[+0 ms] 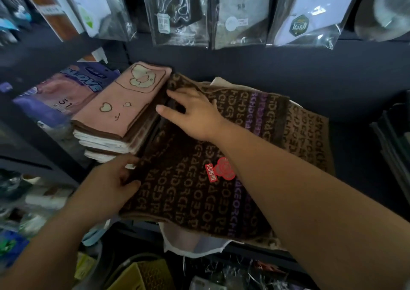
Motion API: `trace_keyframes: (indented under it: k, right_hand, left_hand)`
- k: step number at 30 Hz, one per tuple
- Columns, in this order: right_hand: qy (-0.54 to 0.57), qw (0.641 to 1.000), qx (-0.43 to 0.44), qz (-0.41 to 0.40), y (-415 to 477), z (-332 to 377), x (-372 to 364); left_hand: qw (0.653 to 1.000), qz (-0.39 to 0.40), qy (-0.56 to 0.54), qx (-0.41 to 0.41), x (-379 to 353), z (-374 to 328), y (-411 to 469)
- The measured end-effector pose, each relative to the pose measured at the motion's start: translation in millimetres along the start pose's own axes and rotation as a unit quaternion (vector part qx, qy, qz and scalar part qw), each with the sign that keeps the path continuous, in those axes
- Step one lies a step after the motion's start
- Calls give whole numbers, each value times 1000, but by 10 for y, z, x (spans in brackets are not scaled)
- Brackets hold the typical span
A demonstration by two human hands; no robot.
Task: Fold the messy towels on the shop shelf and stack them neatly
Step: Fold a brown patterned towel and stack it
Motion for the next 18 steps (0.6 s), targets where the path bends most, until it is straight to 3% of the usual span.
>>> trace_keyframes:
  k: [4,8,12,16,18]
  right_hand:
    - [-55,997,-8,61,-148,-319,-26]
    - [-86,996,-4,-5,-411,-653,350]
    - [-124,982,-30,-137,-819,-1022,868]
    - [-143,964,-85,-205,-1257,-1294,1173]
    - [-117,963,-115,-212,-1434,-1430,1245]
  left_hand:
    - [982,-31,187,-16,-167,29,27]
    - [961,-81,264,-11,-88,-74,58]
    - [958,-96,245,-112,-237,-543,44]
    - [969,-43,139,-201,-738,-1193,-109]
    - [971,18,76,-228,-1095,-1449,-248]
Point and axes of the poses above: each hand's wrist, its own y-axis towards the middle knuckle, its own x-axis out of the back of the hand, z = x × y, the point moved 10 cm from there along y, towards the middle knuckle, and after that the axes turned 3 degrees about y, right-handed, at the moved point
